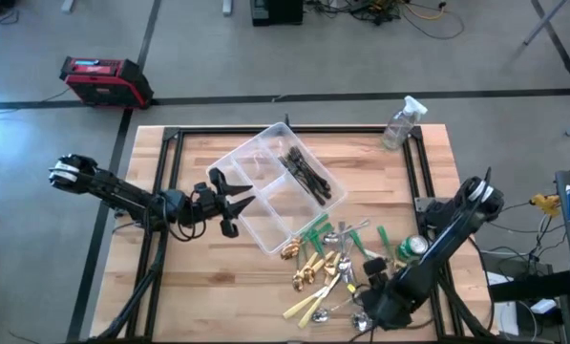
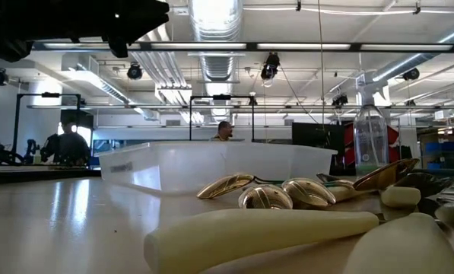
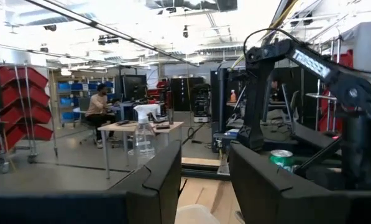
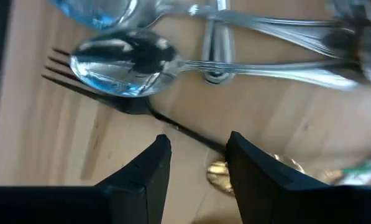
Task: Sort silverware
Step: Put the black fork into the transparent silverware tray
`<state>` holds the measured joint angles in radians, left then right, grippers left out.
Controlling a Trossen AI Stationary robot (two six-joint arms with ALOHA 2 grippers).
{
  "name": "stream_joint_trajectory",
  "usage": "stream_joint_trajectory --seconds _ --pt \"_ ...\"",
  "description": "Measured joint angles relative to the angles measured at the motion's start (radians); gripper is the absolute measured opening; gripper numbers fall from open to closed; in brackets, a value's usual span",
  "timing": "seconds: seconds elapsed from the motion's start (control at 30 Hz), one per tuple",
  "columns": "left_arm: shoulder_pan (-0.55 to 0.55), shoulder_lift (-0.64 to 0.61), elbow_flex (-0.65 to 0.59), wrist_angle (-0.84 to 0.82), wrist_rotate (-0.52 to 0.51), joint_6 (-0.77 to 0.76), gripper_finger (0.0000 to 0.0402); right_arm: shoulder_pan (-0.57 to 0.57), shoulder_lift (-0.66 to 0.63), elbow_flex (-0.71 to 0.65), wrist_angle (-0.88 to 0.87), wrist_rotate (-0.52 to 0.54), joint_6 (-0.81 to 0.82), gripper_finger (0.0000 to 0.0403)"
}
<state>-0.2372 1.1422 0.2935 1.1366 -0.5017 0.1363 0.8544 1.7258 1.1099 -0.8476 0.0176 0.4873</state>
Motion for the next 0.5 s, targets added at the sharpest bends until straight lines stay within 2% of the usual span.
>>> stream_joint_trajectory --seconds 0.23,0.33,0.5 --pt "-0.013 -0.001 0.0 0.0 0.004 -0.007 0.0119 0.02 0.14 0.049 -0.005 -0.009 -0.286 0.0148" --pt "-0.016 -0.001 0.002 0.0 0.004 -0.007 0.0119 0.018 0.164 0.053 -0.008 -0.061 -0.355 0.0142" --pt "-0.018 -0.001 0.002 -0.001 0.004 -0.007 0.0119 0.018 0.175 0.052 -0.003 -0.043 -0.402 0.0114"
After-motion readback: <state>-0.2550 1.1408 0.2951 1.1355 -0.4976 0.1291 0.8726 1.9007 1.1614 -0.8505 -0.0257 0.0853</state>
